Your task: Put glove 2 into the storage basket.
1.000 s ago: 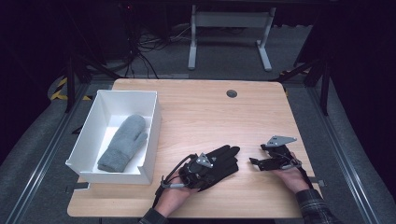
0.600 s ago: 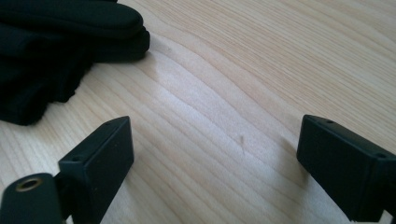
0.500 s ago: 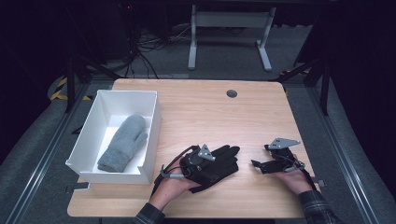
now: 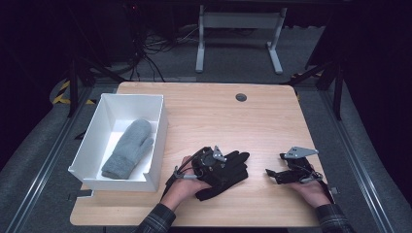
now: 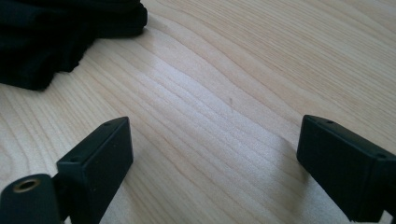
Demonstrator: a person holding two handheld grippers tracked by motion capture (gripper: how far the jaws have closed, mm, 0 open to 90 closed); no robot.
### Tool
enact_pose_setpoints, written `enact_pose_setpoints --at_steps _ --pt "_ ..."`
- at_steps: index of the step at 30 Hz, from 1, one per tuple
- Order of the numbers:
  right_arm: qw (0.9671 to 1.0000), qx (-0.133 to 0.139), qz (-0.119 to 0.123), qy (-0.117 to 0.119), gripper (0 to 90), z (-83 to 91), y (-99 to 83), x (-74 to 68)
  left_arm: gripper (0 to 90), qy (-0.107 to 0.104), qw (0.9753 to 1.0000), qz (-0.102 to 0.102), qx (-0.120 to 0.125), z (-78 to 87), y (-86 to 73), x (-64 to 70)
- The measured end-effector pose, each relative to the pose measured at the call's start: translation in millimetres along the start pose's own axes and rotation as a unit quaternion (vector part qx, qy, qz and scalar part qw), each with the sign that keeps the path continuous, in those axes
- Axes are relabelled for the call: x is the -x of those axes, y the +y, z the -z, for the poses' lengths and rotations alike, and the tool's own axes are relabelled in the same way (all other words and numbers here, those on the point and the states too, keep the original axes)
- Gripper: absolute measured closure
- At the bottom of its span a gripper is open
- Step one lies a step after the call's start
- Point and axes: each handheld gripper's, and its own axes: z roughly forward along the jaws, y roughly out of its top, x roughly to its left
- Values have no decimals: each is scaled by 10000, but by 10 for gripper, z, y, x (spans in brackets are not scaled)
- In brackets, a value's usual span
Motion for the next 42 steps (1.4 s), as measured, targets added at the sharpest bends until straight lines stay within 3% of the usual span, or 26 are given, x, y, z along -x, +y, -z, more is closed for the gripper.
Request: enact_pose_setpoints --at_steps 7,11,13,14,18,25,26,31,42 --pt "10000 1 -10 -4 113 0 -1 -2 212 -259 9996 143 -19 -35 -38 -20" --pt "10000 0 -12 -7 113 1 -1 -2 344 -443 9990 77 -14 -25 -39 -17" --pt "10000 1 -11 -7 113 0 -1 -2 458 -586 9983 22 -38 -13 -34 -10" --pt "10000 1 -10 -6 113 0 -1 -2 544 -663 9978 42 -33 -13 -34 -8" --pt "10000 0 -14 -9 113 1 -1 -3 646 -852 9961 224 -105 0 -19 -11" --pt "10000 3 -12 -16 113 0 -1 -3 672 -825 9959 328 -186 68 23 5" --pt "10000 3 -12 -18 113 1 -1 -3 672 -835 9955 427 -135 89 30 17" --pt "10000 4 -10 -19 113 1 -1 -3 673 -765 9957 512 -58 218 77 31" --pt "10000 -2 -19 -15 113 1 -1 -4 672 -431 9968 636 239 744 292 -5"
